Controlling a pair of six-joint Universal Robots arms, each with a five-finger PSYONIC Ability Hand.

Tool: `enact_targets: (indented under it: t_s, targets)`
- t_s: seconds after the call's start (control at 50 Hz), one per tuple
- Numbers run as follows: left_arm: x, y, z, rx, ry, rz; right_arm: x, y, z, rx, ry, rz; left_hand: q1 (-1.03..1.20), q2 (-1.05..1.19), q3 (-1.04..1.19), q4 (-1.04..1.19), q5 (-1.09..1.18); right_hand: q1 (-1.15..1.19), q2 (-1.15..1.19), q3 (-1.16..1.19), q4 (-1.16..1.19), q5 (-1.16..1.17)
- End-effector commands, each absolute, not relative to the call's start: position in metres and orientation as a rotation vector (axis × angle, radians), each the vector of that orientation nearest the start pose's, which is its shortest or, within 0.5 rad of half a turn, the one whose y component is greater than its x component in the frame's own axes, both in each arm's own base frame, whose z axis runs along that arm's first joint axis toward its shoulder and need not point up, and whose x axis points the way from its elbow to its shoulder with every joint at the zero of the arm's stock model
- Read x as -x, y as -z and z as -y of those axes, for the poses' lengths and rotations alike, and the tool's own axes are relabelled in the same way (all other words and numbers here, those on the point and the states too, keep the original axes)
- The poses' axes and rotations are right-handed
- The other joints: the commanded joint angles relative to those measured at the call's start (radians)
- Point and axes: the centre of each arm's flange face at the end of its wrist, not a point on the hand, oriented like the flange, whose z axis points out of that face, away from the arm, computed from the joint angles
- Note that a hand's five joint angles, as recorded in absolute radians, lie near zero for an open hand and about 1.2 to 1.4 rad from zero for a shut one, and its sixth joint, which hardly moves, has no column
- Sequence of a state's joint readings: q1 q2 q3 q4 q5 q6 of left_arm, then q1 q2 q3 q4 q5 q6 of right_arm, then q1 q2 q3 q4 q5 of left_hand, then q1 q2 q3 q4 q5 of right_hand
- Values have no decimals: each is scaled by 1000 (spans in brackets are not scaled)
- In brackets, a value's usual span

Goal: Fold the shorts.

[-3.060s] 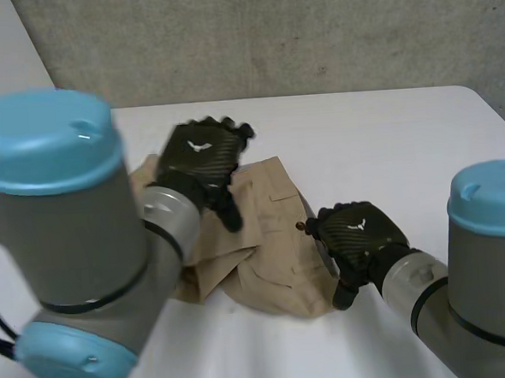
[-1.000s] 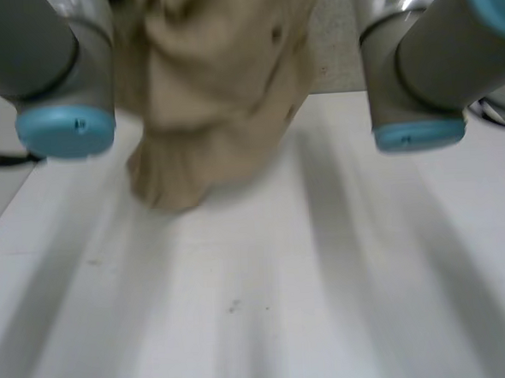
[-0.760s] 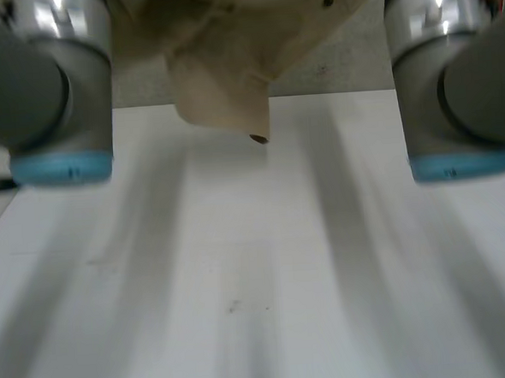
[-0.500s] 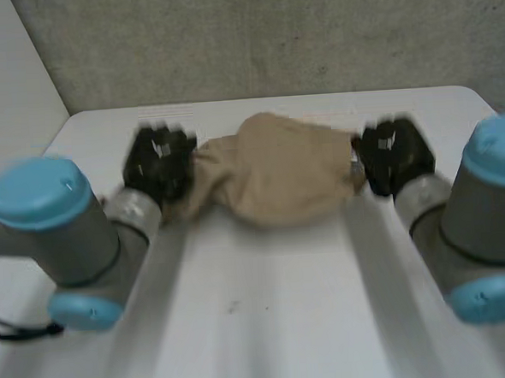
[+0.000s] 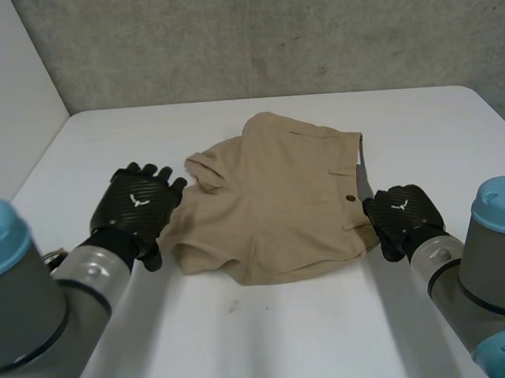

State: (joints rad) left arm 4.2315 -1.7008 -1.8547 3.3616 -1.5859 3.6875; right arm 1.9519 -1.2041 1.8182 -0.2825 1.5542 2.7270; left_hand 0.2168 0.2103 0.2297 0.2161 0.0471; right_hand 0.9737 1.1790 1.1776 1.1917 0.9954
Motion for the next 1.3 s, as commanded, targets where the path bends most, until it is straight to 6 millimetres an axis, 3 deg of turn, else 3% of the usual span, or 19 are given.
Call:
enact_targets:
  t_s: [0.02,0.14,0.26,0.36,0.58,0.84,1.3]
  targets:
    - [243,-204,180,-1094,1971,-2176,-236,-147,255,948,1832,-2378,64,71,51,65,59,423,217,219,205,226]
    - [240,-183,162,-1070,1927,-2367,-235,-147,257,941,1833,-2382,451,458,438,452,446,423,217,219,205,226]
    - [246,-180,160,-1078,1954,-2460,-235,-146,256,940,1828,-2383,455,461,442,455,450,423,217,219,205,226]
    - [250,-158,164,-1079,1854,-2592,-235,-145,255,944,1820,-2383,455,461,442,455,450,423,217,219,205,226]
    - [258,-141,186,-1052,1807,-2618,-236,-142,253,950,1809,-2386,449,455,436,450,444,423,217,219,205,226]
    - [262,-133,219,-883,1827,-2525,-239,-136,251,974,1773,-2379,458,464,445,458,453,423,217,219,205,226]
    - [278,-118,246,-884,1819,-2529,-241,-132,249,993,1755,-2379,519,526,506,520,514,423,217,219,205,226]
